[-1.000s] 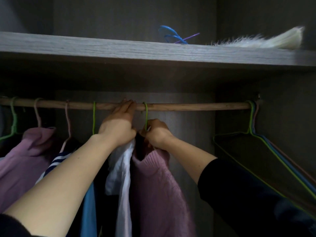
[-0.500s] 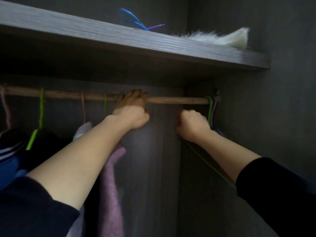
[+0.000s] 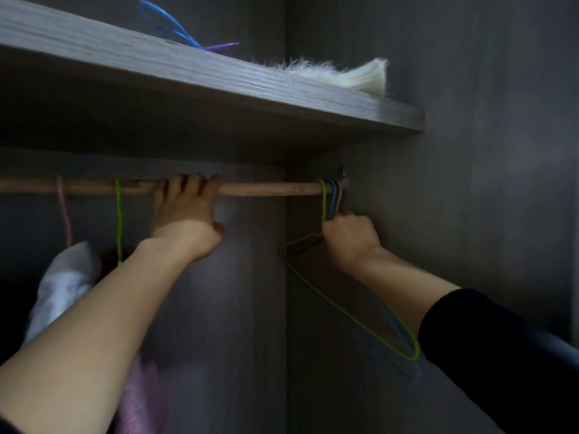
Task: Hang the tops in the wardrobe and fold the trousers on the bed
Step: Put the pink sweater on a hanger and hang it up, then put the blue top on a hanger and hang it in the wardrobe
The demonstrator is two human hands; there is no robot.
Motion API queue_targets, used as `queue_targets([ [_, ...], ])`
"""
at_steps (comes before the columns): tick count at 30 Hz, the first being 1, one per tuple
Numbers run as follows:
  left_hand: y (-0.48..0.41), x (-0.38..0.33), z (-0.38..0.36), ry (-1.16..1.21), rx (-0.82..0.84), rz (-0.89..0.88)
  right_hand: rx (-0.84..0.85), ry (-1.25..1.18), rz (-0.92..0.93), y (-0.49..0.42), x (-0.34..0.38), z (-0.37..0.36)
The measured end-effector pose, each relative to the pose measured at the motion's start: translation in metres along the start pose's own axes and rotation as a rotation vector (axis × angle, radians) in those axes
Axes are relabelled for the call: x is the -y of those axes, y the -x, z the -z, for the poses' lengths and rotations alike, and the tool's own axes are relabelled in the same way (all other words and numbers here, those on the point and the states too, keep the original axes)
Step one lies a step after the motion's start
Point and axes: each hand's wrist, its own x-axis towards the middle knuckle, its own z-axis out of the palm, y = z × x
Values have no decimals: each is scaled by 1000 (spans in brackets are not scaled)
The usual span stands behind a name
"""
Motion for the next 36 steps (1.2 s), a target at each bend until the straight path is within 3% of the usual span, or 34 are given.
queue_targets([
  [3, -1, 0, -1, 1, -1, 0, 28, -178, -63, 0, 2, 9],
  [9, -1, -1, 0, 6, 19, -3, 57, -883, -238, -22, 19, 6],
  [12, -2, 0, -2, 9, 14, -8, 15, -1115, -274, -37, 35, -2],
  [19, 0, -1, -3, 63, 9, -18, -67, -1212, -241, -5, 58, 13],
  [28, 48, -39, 45, 277, 197, 94, 43, -1293, -236, 100, 21, 65],
  [36, 144, -141, 114, 757, -54, 104, 183, -1469, -282, 242, -59, 125],
])
